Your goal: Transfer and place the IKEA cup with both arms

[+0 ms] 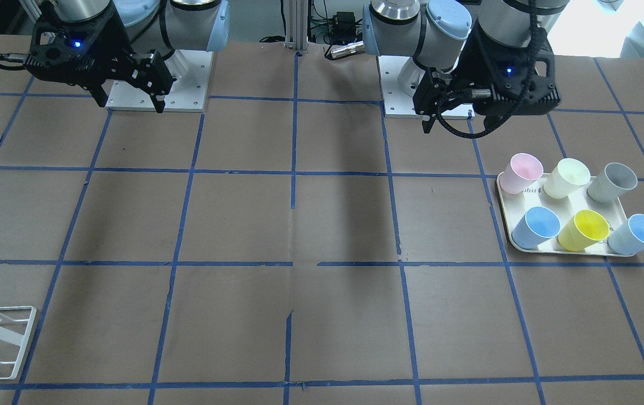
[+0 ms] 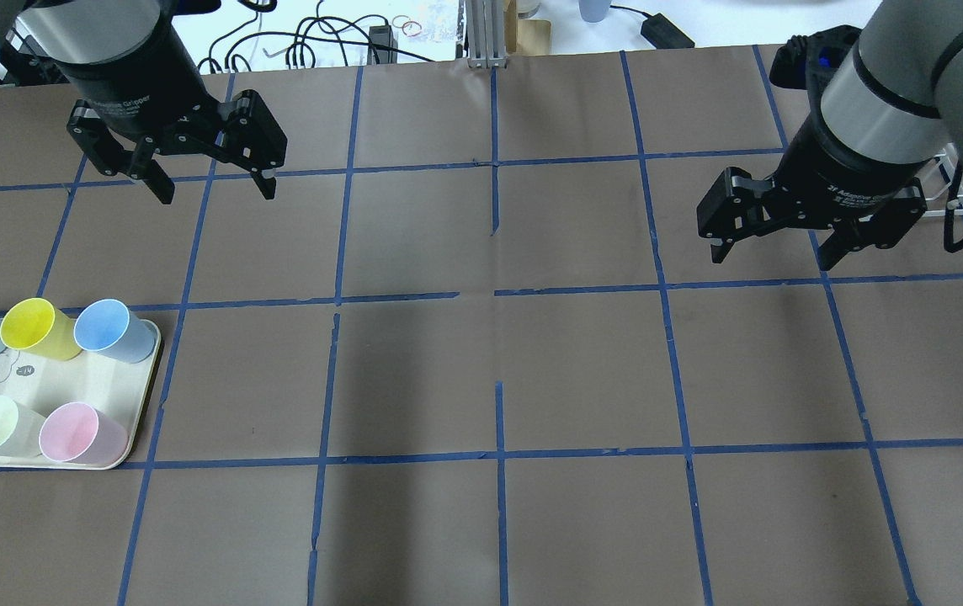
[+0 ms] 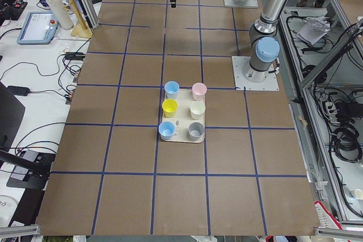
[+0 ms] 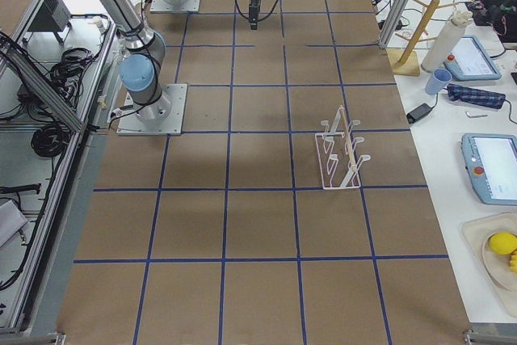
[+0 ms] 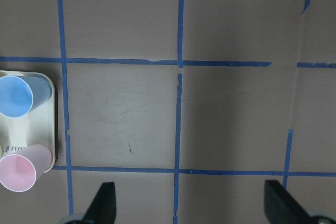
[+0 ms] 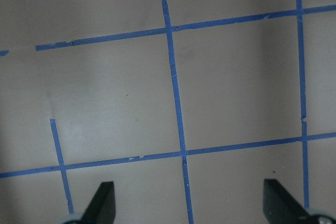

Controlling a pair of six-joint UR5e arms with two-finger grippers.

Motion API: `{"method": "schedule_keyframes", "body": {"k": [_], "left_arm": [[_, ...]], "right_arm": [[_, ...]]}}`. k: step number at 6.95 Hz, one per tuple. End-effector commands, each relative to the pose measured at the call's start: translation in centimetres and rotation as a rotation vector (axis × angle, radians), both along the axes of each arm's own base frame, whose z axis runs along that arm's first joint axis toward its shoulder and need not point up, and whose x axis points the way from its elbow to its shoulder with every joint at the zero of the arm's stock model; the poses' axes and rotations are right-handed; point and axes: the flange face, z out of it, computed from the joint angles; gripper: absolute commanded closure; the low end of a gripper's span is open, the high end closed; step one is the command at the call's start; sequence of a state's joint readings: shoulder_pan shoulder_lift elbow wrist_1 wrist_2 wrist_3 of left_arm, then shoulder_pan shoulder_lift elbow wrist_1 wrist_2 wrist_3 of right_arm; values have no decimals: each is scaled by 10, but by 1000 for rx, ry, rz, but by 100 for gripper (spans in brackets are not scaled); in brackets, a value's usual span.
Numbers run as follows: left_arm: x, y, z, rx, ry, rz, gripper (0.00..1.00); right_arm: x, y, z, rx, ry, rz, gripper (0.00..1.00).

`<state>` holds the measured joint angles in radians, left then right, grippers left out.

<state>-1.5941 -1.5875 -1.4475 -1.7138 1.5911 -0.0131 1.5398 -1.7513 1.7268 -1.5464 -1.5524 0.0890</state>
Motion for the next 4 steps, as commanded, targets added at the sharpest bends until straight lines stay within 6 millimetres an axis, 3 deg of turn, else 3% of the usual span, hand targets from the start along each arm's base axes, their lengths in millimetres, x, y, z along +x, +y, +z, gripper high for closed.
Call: {"method": "schedule_keyframes", "body": {"k": [1, 2, 4], "left_arm": [[17, 0, -7, -10, 5, -27, 0], [22, 0, -16, -48, 4, -30, 0], [22, -5, -7, -157, -7, -20, 0]], "right_arm": [[-1, 0, 2, -3, 0, -3, 0], [-1, 1, 2, -3, 0, -3, 0], [-1, 0, 3, -8, -1, -3, 0]]}}
